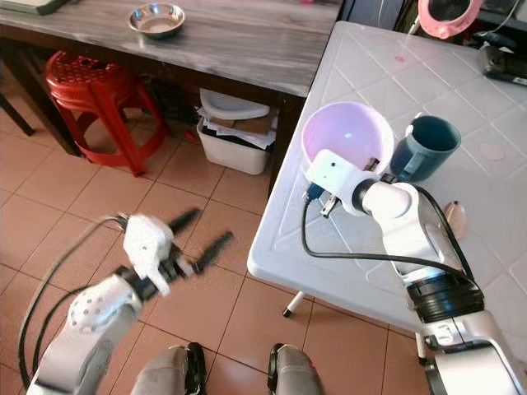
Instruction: Setting the table
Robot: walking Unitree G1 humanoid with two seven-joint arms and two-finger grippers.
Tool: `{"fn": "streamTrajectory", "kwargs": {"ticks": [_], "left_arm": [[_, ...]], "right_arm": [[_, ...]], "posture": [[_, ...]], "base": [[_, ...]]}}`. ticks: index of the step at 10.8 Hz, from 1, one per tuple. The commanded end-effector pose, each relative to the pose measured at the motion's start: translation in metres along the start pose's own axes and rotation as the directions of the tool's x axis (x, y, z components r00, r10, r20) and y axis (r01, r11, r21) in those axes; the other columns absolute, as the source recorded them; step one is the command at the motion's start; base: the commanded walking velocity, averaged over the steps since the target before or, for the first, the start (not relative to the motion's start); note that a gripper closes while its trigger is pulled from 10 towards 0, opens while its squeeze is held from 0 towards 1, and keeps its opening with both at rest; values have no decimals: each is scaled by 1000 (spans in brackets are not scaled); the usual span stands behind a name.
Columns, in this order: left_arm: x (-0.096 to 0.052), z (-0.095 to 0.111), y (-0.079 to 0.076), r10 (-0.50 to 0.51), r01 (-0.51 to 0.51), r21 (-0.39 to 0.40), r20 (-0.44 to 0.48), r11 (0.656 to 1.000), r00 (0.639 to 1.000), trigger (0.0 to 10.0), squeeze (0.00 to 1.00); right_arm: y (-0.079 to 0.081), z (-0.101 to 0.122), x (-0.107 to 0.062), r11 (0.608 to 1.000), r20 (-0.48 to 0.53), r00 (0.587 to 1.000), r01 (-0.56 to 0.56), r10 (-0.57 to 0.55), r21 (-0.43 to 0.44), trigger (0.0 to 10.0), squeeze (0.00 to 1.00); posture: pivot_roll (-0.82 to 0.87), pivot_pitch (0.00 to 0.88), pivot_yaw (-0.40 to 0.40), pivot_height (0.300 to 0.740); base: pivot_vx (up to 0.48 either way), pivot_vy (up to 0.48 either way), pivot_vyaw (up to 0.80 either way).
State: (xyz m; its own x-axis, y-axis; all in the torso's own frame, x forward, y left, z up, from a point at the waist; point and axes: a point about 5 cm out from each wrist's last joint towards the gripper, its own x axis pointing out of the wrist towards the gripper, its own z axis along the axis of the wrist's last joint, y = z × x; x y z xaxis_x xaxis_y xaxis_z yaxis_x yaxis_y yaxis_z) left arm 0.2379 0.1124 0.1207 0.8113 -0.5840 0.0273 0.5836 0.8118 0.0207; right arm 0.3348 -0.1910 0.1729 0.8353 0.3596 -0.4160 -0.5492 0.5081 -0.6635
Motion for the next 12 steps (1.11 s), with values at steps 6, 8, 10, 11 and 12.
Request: {"fn": "streamTrajectory", "kwargs": {"ticks": [6, 8, 10, 11, 12], "left_arm": [[0, 1, 30, 378, -378, -12, 54, 926, 924, 10000, 0], [8, 12, 37, 437, -438, -3, 97, 899, 894, 10000, 0], [7, 16, 47, 466, -471, 17, 121, 882, 876, 10000, 0], [7, 18, 50, 473, -478, 8, 130, 878, 871, 10000, 0], [8, 19, 50, 471, -477, 12, 133, 879, 872, 10000, 0]], "right_arm": [[39, 24, 11, 890, 247, 901, 247, -356, 383, 10000, 0], [33, 42, 6, 854, 328, 832, 288, -447, 433, 10000, 0], [30, 44, 3, 819, 339, 795, 314, -503, 480, 10000, 0], [31, 50, 3, 795, 338, 775, 325, -534, 512, 10000, 0], [31, 51, 3, 785, 332, 767, 335, -548, 522, 10000, 0]], "posture": [[-33, 187, -10, 740], [-32, 189, -15, 740], [-28, 193, -17, 740], [-29, 194, -13, 740], [-28, 190, -11, 740]], "base": [[0, 236, 0], [0, 465, 0], [0, 448, 0], [364, 315, 0], [435, 0, 0]]}}
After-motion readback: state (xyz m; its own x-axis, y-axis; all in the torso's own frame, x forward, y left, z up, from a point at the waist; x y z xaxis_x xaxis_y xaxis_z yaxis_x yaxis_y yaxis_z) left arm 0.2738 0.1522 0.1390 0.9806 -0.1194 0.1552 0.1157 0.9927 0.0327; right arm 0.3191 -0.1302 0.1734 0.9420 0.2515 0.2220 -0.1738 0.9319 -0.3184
